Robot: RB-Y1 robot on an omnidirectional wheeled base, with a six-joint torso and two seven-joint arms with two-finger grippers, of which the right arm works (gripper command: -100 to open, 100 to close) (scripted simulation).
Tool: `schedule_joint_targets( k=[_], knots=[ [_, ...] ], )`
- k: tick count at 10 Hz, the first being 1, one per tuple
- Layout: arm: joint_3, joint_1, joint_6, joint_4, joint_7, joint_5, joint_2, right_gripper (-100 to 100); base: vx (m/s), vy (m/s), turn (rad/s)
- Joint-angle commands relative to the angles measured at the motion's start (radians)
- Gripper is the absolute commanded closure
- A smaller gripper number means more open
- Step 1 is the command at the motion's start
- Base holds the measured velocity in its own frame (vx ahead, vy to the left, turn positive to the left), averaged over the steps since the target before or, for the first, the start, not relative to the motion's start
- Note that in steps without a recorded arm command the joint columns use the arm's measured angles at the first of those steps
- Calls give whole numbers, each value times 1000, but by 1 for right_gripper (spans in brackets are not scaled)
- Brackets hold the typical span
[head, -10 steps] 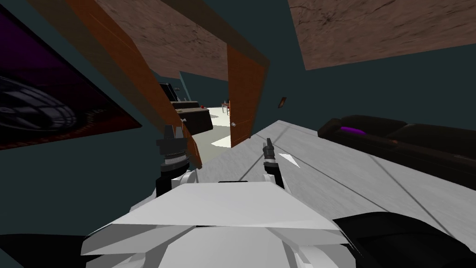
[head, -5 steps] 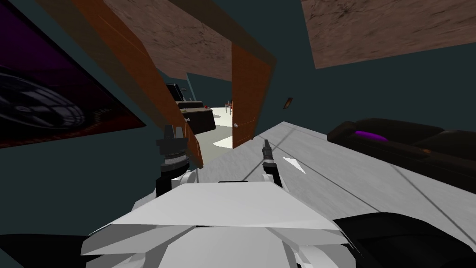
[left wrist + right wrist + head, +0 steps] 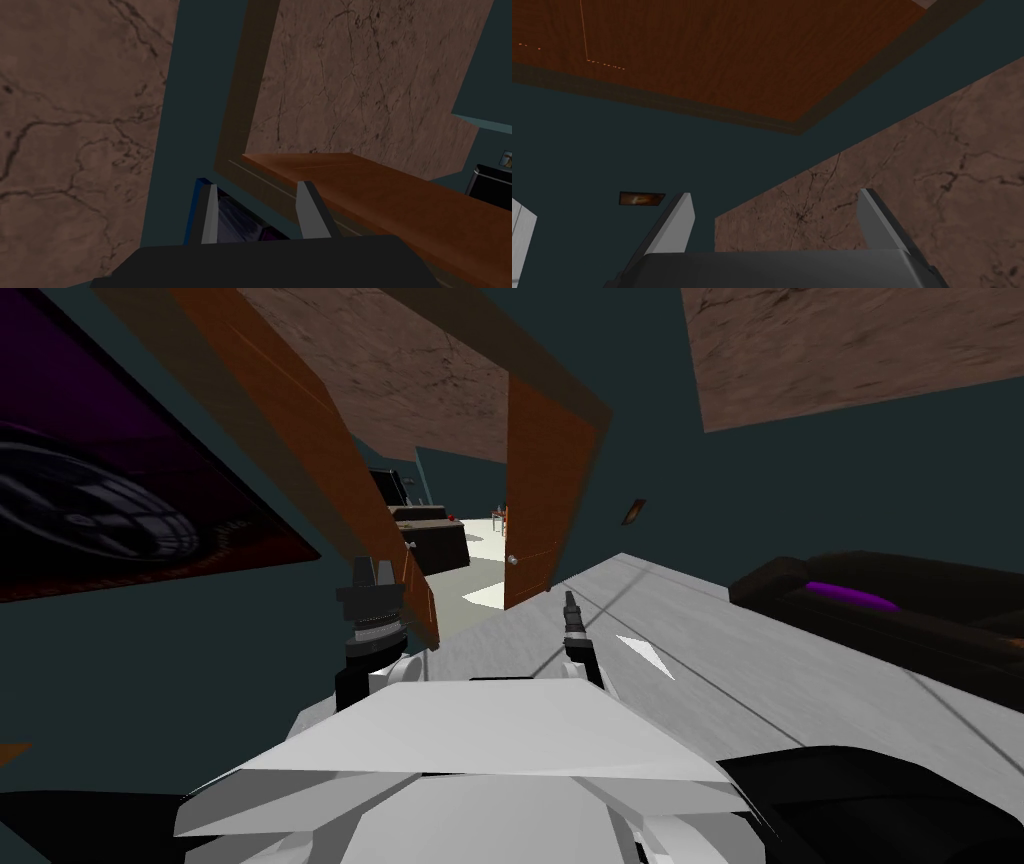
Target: Push the door open
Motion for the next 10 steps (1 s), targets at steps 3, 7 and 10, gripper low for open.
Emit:
schedule_joint_targets(
  k=[3,7,10],
  knots=[
    [-2,-20,-21,67,85,-6,-7,-100,88,-31,142],
    [-5,-43,-43,142,180,-13,-14,-100,92,-40,137],
    [-6,-60,-59,200,253,-18,-19,-100,93,-53,140]
  ],
)
